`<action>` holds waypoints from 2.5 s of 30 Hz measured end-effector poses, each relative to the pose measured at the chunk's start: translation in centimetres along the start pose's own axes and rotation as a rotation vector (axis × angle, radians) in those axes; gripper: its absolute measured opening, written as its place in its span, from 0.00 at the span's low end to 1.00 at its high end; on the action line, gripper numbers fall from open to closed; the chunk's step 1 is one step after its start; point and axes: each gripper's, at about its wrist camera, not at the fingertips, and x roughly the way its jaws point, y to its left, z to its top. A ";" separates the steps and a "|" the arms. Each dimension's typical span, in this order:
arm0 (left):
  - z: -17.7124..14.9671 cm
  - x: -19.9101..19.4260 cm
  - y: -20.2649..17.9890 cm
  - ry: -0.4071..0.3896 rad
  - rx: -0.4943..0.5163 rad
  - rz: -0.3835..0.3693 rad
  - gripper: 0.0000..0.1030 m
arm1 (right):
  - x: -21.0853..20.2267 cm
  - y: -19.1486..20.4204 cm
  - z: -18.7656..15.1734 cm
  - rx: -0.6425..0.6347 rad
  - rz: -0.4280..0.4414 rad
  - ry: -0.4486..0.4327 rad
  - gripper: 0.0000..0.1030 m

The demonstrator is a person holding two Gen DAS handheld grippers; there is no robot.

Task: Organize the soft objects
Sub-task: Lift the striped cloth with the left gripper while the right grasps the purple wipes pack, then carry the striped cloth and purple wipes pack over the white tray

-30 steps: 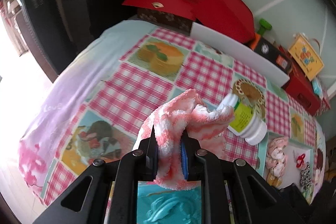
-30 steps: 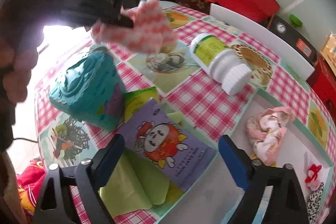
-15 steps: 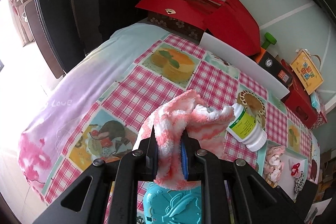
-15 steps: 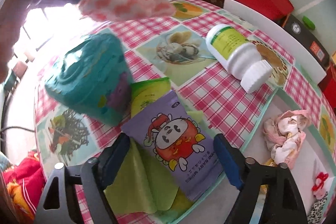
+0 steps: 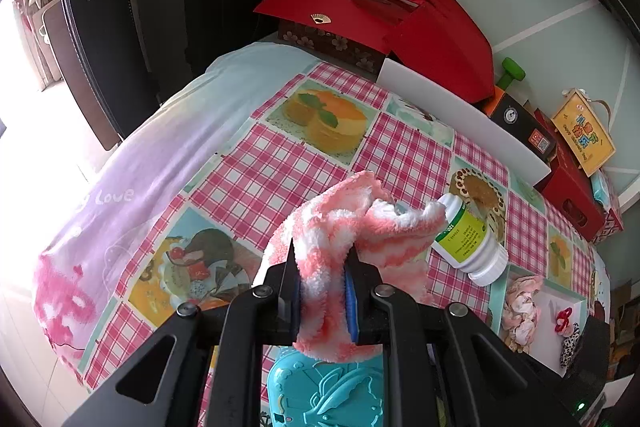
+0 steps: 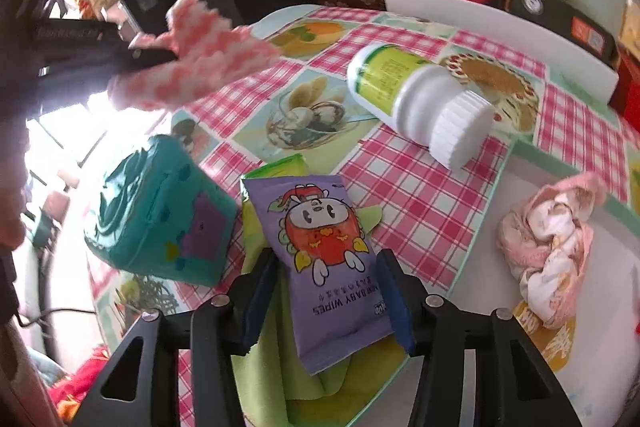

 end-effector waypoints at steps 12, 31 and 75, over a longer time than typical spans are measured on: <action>-0.1 0.2 -0.1 0.005 0.004 -0.004 0.17 | -0.8 -1.3 0.3 0.093 0.041 -0.048 0.40; -0.1 -0.1 -0.4 -0.004 0.013 -0.010 0.17 | -3.3 -2.5 0.7 0.149 0.052 -0.126 0.24; -7.3 -5.0 -21.9 -0.031 0.503 -0.323 0.17 | -23.0 -14.2 -8.4 0.469 -0.386 -0.429 0.24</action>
